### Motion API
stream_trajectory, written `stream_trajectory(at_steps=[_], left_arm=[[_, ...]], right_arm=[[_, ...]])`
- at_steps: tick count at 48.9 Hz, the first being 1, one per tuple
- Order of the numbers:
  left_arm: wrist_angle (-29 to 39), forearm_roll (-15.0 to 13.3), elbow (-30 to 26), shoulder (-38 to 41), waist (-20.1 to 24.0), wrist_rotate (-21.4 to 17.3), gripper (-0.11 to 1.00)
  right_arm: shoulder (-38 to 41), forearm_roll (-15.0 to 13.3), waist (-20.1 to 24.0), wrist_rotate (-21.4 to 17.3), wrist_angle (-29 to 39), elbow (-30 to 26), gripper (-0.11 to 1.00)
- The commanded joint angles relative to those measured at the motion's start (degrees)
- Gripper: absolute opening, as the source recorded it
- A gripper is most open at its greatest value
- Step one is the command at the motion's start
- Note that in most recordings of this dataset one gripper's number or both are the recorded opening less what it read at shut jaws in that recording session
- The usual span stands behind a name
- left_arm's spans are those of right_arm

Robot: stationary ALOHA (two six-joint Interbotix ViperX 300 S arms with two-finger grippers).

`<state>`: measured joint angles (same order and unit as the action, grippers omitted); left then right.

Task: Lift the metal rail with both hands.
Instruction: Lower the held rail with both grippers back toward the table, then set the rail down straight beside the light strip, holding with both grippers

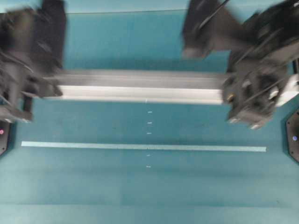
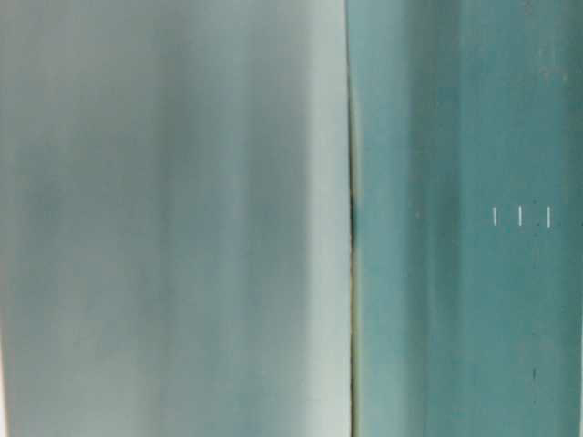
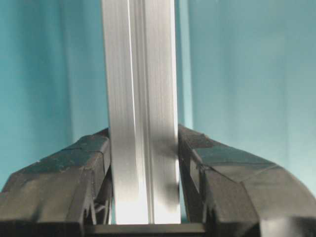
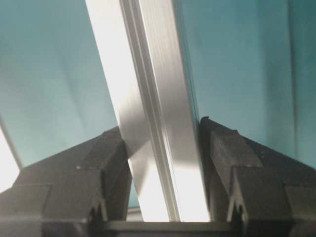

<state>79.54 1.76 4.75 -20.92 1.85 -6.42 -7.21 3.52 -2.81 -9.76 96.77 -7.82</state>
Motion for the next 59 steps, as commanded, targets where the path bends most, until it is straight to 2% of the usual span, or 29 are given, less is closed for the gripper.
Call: stream_trajectory(at_steps=[1, 8, 17, 28, 44, 49, 59], left_arm=[[-3.78, 0.09, 3.16, -1.41, -0.18, -0.44, 0.32], [-9.14, 0.09, 9.58, -1.41, -0.18, -0.44, 0.32], [-14.24, 0.09, 16.52, -0.44, -0.26, -0.62, 0.32], [-19.78, 0.09, 22.32, 1.76, -0.70, -0.70, 0.32], [-28.48, 0.00, 30.50, 4.57, -1.32, -0.97, 0.32], [-31.73, 0.00, 32.61, 5.27, -1.32, 0.00, 0.32], [-35.60, 0.09, 34.10, 7.56, -1.32, 0.97, 0.32]], right_arm=[[-0.35, -0.35, -0.18, 0.35, -2.99, 5.45, 0.42], [-1.23, -0.79, -0.18, 1.67, -9.40, 13.36, 0.42], [-1.14, -2.02, -0.18, 3.69, -17.40, 20.48, 0.42], [0.18, -2.02, 0.88, 5.19, -28.21, 27.69, 0.41], [4.04, -2.02, 3.16, 5.36, -36.91, 33.84, 0.40], [4.83, -2.02, 3.34, 5.36, -40.25, 35.51, 0.39], [5.63, -2.11, 3.34, 7.38, -44.21, 38.58, 0.39]])
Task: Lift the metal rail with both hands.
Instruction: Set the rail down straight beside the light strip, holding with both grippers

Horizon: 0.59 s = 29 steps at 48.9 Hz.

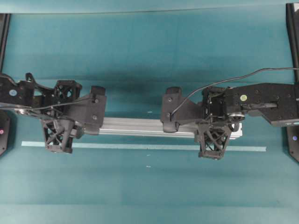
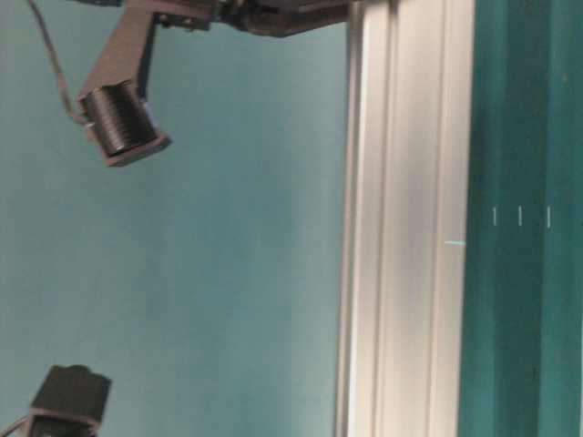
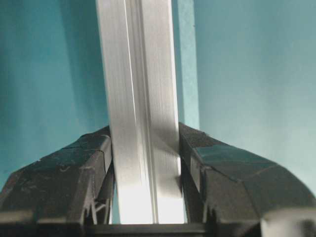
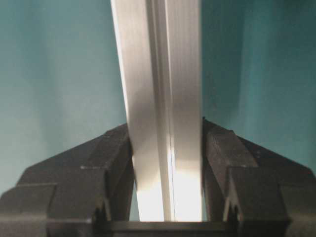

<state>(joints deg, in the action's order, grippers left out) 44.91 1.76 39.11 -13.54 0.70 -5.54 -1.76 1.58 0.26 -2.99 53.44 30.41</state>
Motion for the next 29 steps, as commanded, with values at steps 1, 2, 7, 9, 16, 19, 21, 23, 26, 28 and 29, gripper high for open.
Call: stream_trajectory(at_steps=[1, 2, 7, 9, 16, 19, 21, 23, 26, 28, 29], left_arm=[[-1.23, 0.09, -0.18, 0.44, -0.18, 0.18, 0.32], [-1.76, 0.09, -0.09, 0.79, -0.26, 0.18, 0.32], [-4.13, 0.09, 0.79, 2.46, -0.18, 0.44, 0.30], [-4.92, 0.09, 1.05, 3.08, -0.26, 0.44, 0.30], [-7.47, 0.00, 1.76, 4.83, -0.18, 0.26, 0.30], [-8.17, 0.09, 1.93, 5.45, -0.18, 0.18, 0.30], [-8.70, 0.09, 2.02, 5.71, -0.26, 0.18, 0.30], [-9.05, 0.00, 2.11, 6.06, -0.26, 0.35, 0.30], [-9.67, 0.09, 2.20, 6.50, -0.35, 0.44, 0.30], [-10.11, 0.09, 2.29, 6.77, -0.35, 0.53, 0.30], [-10.37, 0.09, 2.29, 6.94, -0.35, 0.62, 0.30]], right_arm=[[0.18, -0.18, 0.26, 0.79, -1.14, 0.53, 0.39], [0.26, -0.18, 0.26, 0.97, -1.41, 0.53, 0.39], [0.62, -0.18, 0.26, 1.32, -2.81, 1.23, 0.39], [0.88, -0.09, 0.26, 1.41, -3.43, 1.41, 0.39], [1.93, -0.09, 0.26, 2.11, -5.36, 2.29, 0.39], [2.29, -0.09, 0.26, 2.64, -5.71, 2.72, 0.39], [2.46, -0.09, 0.26, 2.99, -5.89, 2.90, 0.39], [2.64, 0.09, 0.35, 3.25, -6.06, 3.08, 0.40], [2.81, 0.09, 0.44, 3.34, -6.68, 3.43, 0.39], [2.81, 0.18, 0.44, 3.34, -7.21, 3.69, 0.39], [2.90, 0.09, 0.44, 3.34, -7.38, 3.78, 0.39]])
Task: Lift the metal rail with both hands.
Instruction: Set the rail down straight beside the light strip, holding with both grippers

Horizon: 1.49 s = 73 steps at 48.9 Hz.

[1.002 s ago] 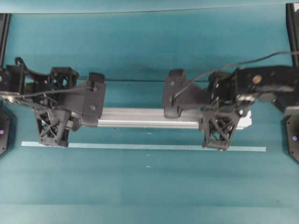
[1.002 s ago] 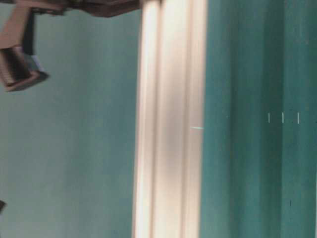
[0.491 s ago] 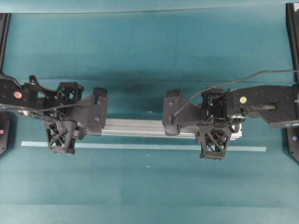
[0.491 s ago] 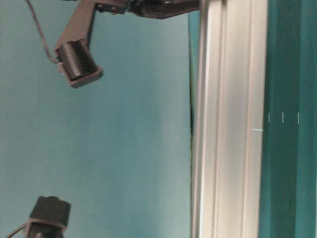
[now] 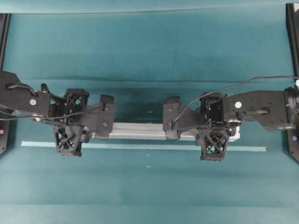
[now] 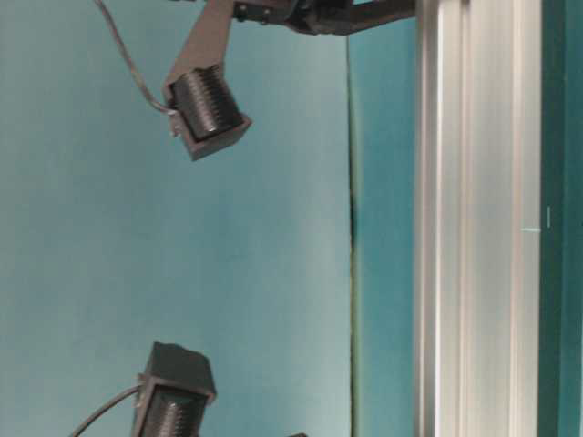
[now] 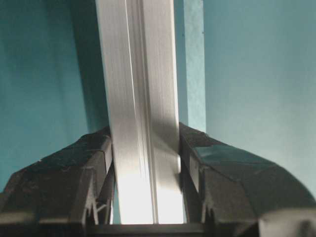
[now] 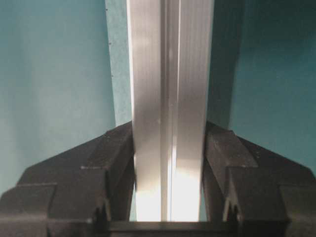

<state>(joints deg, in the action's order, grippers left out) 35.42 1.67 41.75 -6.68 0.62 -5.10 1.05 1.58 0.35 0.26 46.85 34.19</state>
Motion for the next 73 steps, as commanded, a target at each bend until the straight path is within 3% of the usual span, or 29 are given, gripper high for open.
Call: stream_trajectory(at_steps=[1, 15, 73], left_arm=[[-1.05, 0.09, -0.26, 0.18, -0.26, 0.26, 0.30], [-2.37, 0.09, -0.26, 1.49, -0.88, 0.62, 0.30], [-5.19, 0.09, -0.70, 2.81, -2.11, 1.05, 0.30]], right_arm=[[0.18, 0.09, 0.35, 0.09, -1.14, 0.18, 0.39], [1.05, 0.18, 0.35, 0.00, -4.04, 1.49, 0.39], [1.67, 0.26, 0.88, 0.00, -4.39, 1.67, 0.39]])
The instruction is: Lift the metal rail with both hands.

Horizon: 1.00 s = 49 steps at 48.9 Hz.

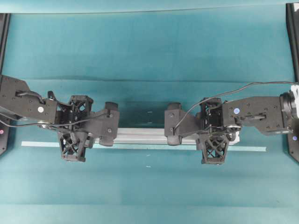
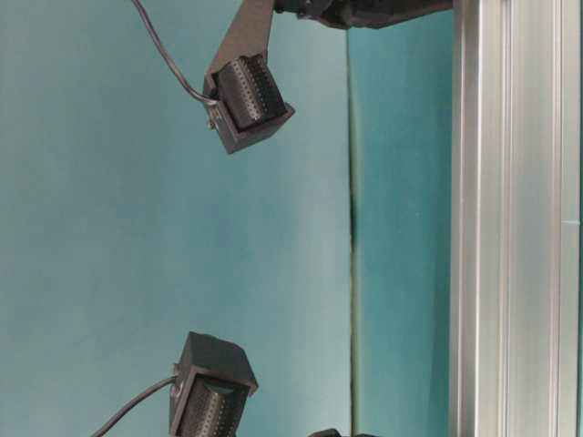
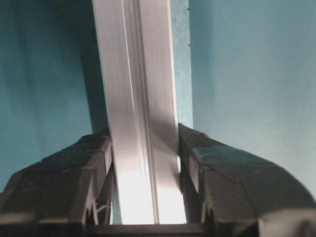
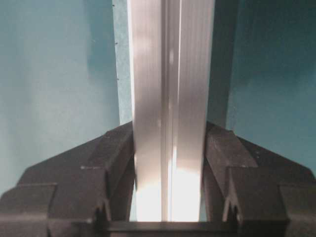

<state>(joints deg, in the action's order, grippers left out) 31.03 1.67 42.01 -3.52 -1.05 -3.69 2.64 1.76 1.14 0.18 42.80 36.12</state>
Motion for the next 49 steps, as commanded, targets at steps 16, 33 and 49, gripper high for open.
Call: stream_trajectory(at_steps=[16, 33, 49], left_arm=[[-1.49, 0.09, -0.18, -0.35, -0.35, -1.05, 0.30], [-4.04, 0.09, 0.09, -0.35, -0.35, -1.05, 0.30], [-3.69, 0.09, 0.44, -0.62, -0.35, -0.35, 0.73]], right_arm=[[1.05, 0.09, 0.00, -0.53, -2.90, -0.09, 0.39], [1.32, 1.14, 0.09, -0.35, -4.66, 0.00, 0.38], [1.32, 2.46, 0.09, -0.53, -4.66, 0.09, 0.84]])
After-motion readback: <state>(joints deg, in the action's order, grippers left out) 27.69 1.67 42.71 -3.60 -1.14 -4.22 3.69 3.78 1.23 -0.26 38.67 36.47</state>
